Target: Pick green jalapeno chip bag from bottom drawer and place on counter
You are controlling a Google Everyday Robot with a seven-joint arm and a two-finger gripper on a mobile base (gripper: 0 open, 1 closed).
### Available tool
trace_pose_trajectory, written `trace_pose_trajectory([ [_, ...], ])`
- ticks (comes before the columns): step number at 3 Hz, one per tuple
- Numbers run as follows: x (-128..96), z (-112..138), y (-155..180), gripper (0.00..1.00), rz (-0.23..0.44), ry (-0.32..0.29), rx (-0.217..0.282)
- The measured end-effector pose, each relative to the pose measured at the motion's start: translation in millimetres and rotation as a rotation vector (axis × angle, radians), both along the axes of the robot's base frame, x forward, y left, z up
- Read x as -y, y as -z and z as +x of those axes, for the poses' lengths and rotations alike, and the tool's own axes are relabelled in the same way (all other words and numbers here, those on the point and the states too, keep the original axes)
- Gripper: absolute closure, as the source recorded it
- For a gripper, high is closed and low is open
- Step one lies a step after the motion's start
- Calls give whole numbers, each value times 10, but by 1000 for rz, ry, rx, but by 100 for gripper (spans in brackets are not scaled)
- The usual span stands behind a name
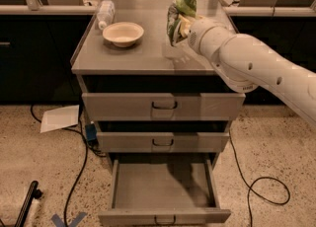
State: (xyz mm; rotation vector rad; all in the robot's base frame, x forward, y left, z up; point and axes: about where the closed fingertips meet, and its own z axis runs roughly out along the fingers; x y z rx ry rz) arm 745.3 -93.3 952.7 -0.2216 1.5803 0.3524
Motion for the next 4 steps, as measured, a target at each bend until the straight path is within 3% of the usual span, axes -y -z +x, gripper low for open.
trace_pose_trajectory([
  [2,-1,0,0,11,0,0,0],
  [3,-1,0,0,0,0,0,0],
  [4,-1,0,0,0,0,0,0],
])
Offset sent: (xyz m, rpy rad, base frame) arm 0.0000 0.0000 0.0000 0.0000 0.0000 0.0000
